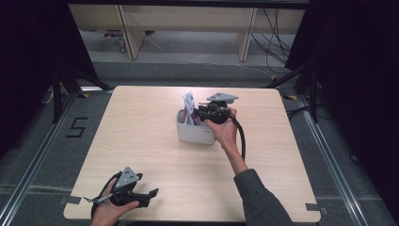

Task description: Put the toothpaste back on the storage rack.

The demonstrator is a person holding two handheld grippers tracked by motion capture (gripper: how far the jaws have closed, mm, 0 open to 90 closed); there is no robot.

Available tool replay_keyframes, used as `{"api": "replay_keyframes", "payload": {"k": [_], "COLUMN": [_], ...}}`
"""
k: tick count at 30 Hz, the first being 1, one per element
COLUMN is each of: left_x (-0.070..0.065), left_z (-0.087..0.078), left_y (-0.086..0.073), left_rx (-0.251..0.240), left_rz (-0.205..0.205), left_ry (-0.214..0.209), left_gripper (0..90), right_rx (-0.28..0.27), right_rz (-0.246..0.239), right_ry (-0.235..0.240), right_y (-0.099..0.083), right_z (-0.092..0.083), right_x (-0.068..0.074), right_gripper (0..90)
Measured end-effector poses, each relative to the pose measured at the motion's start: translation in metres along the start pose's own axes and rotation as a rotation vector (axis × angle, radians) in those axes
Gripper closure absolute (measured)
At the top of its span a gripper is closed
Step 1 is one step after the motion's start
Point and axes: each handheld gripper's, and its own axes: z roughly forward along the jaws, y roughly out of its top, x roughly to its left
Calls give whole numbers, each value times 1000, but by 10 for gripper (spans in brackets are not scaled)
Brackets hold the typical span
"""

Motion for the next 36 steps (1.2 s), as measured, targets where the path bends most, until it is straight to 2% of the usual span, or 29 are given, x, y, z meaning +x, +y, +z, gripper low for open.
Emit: {"api": "replay_keyframes", "payload": {"k": [3,4,6,8,10,11,12,14,16,18,19,20,21,22,23,24,26,27,28,29,30,31,33,36], "left_x": [2,0,0,0,0,2,2,2,1,1,1,2,2,2,2,2,2,2,2,2,1,1,1,1], "left_z": [-1,0,1,1,0,0,0,0,0,0,0,-1,-1,-1,-1,0,0,0,0,0,1,1,1,0], "left_y": [0,0,0,0,0,0,0,0,0,0,0,0,0,0,0,0,0,0,0,0,-1,-1,-1,-1], "left_rx": [25,9,7,10,18,30,28,30,23,20,21,25,28,33,33,29,27,33,33,35,19,21,16,18], "left_rz": [18,-1,-3,-2,6,21,20,21,15,11,10,16,19,18,18,18,20,21,20,19,-2,-1,0,-4], "left_ry": [-1,-1,-2,0,0,1,4,4,3,10,6,0,-1,4,4,3,0,1,0,2,4,4,4,6], "left_gripper": [158,158,158,158,158,158,158,158,158,158,158,158,158,158,158,158,158,158,158,158,158,158,158,158], "right_rx": [-12,-7,-1,2,7,18,17,15,12,14,23,29,26,21,34,35,31,49,46,39,38,46,54,57], "right_rz": [-15,-36,-12,-10,-1,18,19,12,11,7,34,12,10,33,47,27,36,38,13,12,13,34,24,41], "right_ry": [-7,-4,-3,0,6,7,-4,5,-16,-5,-4,2,2,-4,8,-7,2,13,-1,7,5,10,-11,4], "right_y": [1,1,-2,-5,-7,-8,-10,-12,-14,-16,-17,-18,-20,-22,-23,-24,-27,-28,-28,-29,-29,-30,-31,-33], "right_z": [-11,-13,-17,-20,-23,-25,-27,-31,-33,-37,-40,-41,-43,-44,-46,-48,-49,-50,-51,-52,-53,-54,-57,-57], "right_x": [1,-1,0,-3,-4,-4,-4,-6,-7,-9,-8,-9,-10,-9,-9,-10,-9,-9,-10,-10,-11,-10,-11,-11], "right_gripper": [699,692,674,653,599,566,558,530,497,478,466,455,450,446,437,432,417,412,412,412,412,412,412,409]}}
